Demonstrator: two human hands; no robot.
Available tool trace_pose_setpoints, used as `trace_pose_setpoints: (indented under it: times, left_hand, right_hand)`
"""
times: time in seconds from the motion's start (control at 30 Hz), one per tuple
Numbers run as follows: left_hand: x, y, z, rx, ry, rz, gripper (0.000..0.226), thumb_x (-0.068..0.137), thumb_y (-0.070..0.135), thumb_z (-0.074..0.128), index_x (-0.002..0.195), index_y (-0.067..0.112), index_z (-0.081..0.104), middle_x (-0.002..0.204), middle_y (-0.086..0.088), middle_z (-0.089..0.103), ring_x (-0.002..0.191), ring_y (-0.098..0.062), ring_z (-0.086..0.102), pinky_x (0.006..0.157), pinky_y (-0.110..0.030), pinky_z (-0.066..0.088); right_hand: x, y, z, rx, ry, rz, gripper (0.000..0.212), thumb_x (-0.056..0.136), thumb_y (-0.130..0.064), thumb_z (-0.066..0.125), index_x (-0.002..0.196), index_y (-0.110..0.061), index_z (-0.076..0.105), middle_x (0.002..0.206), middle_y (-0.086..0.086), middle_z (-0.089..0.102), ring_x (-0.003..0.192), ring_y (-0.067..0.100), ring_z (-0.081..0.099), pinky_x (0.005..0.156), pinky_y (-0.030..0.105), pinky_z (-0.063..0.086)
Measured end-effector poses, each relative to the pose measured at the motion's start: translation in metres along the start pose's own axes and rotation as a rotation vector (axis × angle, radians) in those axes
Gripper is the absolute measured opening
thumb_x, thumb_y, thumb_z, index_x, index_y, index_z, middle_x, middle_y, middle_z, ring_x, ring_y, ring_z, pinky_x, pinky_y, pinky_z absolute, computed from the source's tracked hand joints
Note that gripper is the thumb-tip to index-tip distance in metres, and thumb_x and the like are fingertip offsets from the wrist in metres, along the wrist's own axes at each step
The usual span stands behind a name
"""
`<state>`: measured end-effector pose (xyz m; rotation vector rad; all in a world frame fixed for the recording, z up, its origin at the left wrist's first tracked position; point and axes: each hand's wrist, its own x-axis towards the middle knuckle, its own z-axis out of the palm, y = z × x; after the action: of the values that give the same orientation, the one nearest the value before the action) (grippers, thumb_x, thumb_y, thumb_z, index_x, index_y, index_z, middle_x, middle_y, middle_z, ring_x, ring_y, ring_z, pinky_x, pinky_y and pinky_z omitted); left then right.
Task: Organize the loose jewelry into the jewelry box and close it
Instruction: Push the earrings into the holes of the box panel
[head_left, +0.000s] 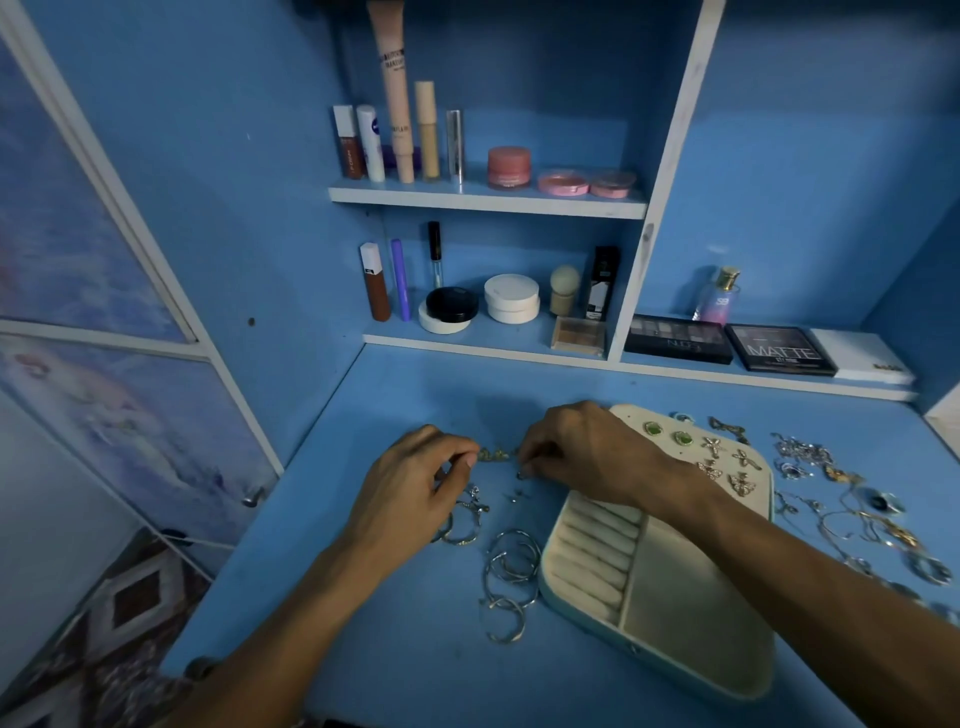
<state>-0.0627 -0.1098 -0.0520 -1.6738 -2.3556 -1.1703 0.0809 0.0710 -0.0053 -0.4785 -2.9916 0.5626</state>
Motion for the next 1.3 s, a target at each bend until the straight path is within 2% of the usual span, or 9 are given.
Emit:
trace_pose_setpoints:
  times: [0.13, 0.3, 0.5, 0.63, 0.73, 0.8, 0.9, 1.1, 1.3]
  left_hand:
    - [0.003, 0.004, 0.003, 0.007, -0.002, 0.004, 0.016, 0.096, 0.032, 0.056, 0.099, 0.028, 0.071, 0.089, 0.012, 0.062, 0.08, -0.007, 0.061, 0.07, -0.028, 0.054]
    - [0.005, 0.007, 0.003, -0.005, 0.004, 0.027, 0.011, 0.098, 0.026, 0.061, 0.1, 0.027, 0.072, 0.09, 0.012, 0.064, 0.082, -0.006, 0.062, 0.071, -0.025, 0.054]
    - [0.01, 0.025, 0.002, -0.123, 0.06, 0.013, 0.012, 0.095, 0.015, 0.069, 0.1, 0.023, 0.076, 0.089, 0.015, 0.069, 0.08, -0.006, 0.064, 0.068, -0.01, 0.045]
    - [0.012, 0.041, 0.001, -0.232, 0.078, -0.033, 0.012, 0.094, 0.018, 0.07, 0.102, 0.024, 0.076, 0.091, 0.018, 0.071, 0.083, -0.006, 0.066, 0.069, -0.012, 0.046]
    - [0.012, 0.048, -0.001, -0.328, 0.064, -0.091, 0.013, 0.095, 0.023, 0.07, 0.106, 0.025, 0.077, 0.095, 0.019, 0.073, 0.086, -0.006, 0.069, 0.072, -0.019, 0.052]
    - [0.012, 0.051, -0.002, -0.391, 0.048, -0.126, 0.013, 0.094, 0.023, 0.07, 0.105, 0.023, 0.078, 0.094, 0.02, 0.074, 0.082, -0.002, 0.068, 0.071, -0.014, 0.05]
    - [0.013, 0.053, -0.005, -0.471, 0.003, -0.18, 0.013, 0.092, 0.022, 0.072, 0.103, 0.023, 0.078, 0.092, 0.018, 0.075, 0.084, -0.001, 0.069, 0.075, -0.013, 0.05]
    - [0.015, 0.044, -0.01, -0.63, -0.059, -0.29, 0.012, 0.089, 0.017, 0.074, 0.1, 0.018, 0.079, 0.094, 0.004, 0.078, 0.094, -0.014, 0.073, 0.088, -0.025, 0.055]
    - [0.009, 0.036, -0.016, -0.665, -0.024, -0.334, 0.009, 0.091, 0.012, 0.072, 0.096, 0.017, 0.077, 0.086, 0.006, 0.077, 0.078, -0.002, 0.068, 0.072, -0.012, 0.05]
  right_hand:
    - [0.001, 0.006, -0.002, 0.065, -0.01, 0.012, 0.007, 0.093, -0.027, 0.069, 0.098, -0.025, 0.074, 0.095, -0.013, 0.07, 0.089, 0.006, 0.063, 0.084, 0.028, 0.052]
    - [-0.001, 0.013, -0.012, 0.269, 0.039, 0.068, 0.011, 0.09, -0.017, 0.073, 0.087, -0.027, 0.072, 0.08, -0.018, 0.07, 0.075, -0.006, 0.063, 0.07, 0.009, 0.045]
    - [-0.012, 0.015, -0.03, 0.811, 0.013, 0.101, 0.018, 0.089, 0.003, 0.069, 0.103, -0.008, 0.074, 0.091, 0.002, 0.077, 0.088, 0.01, 0.072, 0.082, 0.018, 0.053]
    - [-0.018, 0.011, -0.03, 0.939, -0.009, 0.072, 0.02, 0.089, 0.003, 0.069, 0.107, -0.004, 0.068, 0.093, 0.011, 0.076, 0.092, 0.018, 0.072, 0.086, 0.024, 0.054]
    - [-0.02, 0.007, -0.029, 0.966, -0.014, 0.066, 0.02, 0.088, 0.0, 0.072, 0.106, -0.005, 0.064, 0.092, 0.013, 0.076, 0.093, 0.022, 0.073, 0.083, 0.023, 0.053]
    - [-0.022, 0.005, -0.027, 0.971, 0.017, 0.07, 0.023, 0.087, -0.002, 0.073, 0.104, -0.006, 0.059, 0.091, 0.015, 0.076, 0.094, 0.027, 0.073, 0.083, 0.026, 0.054]
    - [-0.02, 0.0, -0.026, 0.92, 0.065, 0.058, 0.026, 0.087, -0.003, 0.074, 0.099, -0.007, 0.052, 0.089, 0.015, 0.077, 0.092, 0.032, 0.073, 0.089, 0.037, 0.058]
    - [-0.014, -0.01, -0.02, 0.742, 0.082, 0.011, 0.031, 0.086, -0.011, 0.078, 0.094, -0.013, 0.048, 0.087, 0.004, 0.078, 0.087, 0.023, 0.074, 0.091, 0.048, 0.056]
    - [-0.005, -0.017, -0.018, 0.777, 0.009, -0.022, 0.025, 0.088, -0.017, 0.076, 0.103, -0.014, 0.057, 0.088, 0.004, 0.078, 0.085, 0.015, 0.073, 0.077, 0.025, 0.054]
